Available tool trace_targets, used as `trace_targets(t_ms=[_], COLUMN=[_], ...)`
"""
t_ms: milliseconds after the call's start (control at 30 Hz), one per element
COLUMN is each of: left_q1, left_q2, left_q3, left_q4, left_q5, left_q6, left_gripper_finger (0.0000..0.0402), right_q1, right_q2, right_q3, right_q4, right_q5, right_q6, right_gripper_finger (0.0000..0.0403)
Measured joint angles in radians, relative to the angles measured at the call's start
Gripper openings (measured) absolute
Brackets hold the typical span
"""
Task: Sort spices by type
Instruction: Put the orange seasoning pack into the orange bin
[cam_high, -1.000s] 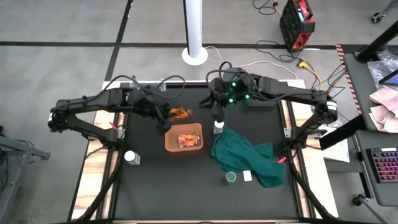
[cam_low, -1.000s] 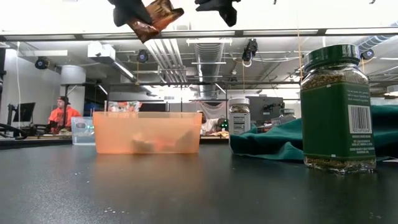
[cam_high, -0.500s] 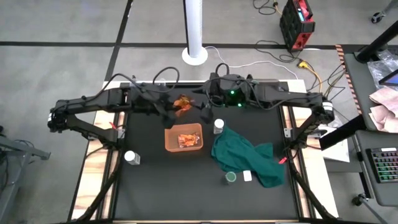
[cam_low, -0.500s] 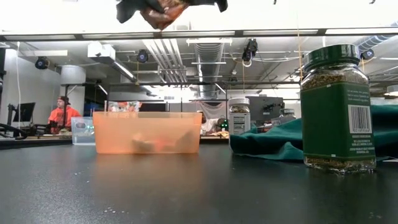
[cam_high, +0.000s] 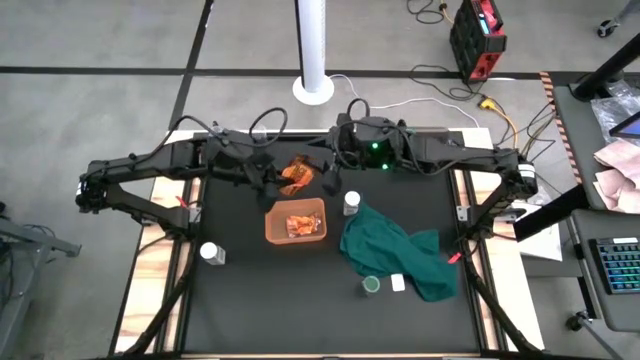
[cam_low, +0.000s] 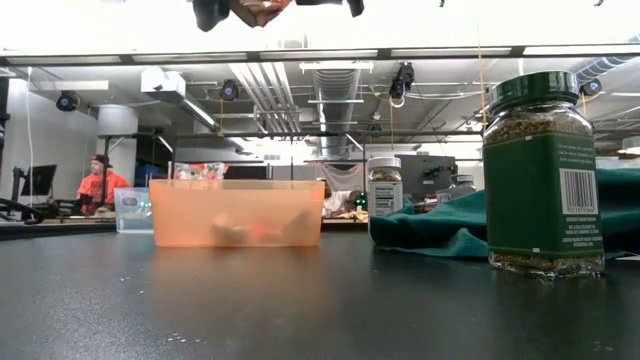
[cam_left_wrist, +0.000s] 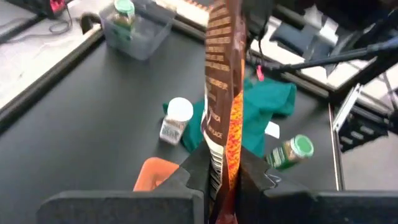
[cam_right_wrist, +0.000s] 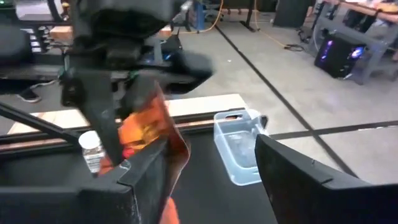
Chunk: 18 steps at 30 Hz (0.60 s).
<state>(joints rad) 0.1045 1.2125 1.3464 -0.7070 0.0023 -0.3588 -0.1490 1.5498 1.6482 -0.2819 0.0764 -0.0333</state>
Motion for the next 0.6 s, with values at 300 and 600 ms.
trace_targets(t_ms=[300, 600], left_q1=[-0.001, -0.001], left_q2=[-0.002, -0.002], left_q3=[0.0, 0.0], left_q4=[-0.085, -0.121], left_q5=[0.005, -0.017], left_q6=[0.003, 0.01], left_gripper_finger=[0.0021, 0.0021], right_q1=[-0.059, -0.002], right_q2=[-0.066, 0.003], right_q3=[0.002, 0.0], right_q4=[-0.1, -0.166], right_q5=[-0.056, -0.241], right_q6=[0.026, 0.166], right_gripper_finger=[0.0225, 0.0249])
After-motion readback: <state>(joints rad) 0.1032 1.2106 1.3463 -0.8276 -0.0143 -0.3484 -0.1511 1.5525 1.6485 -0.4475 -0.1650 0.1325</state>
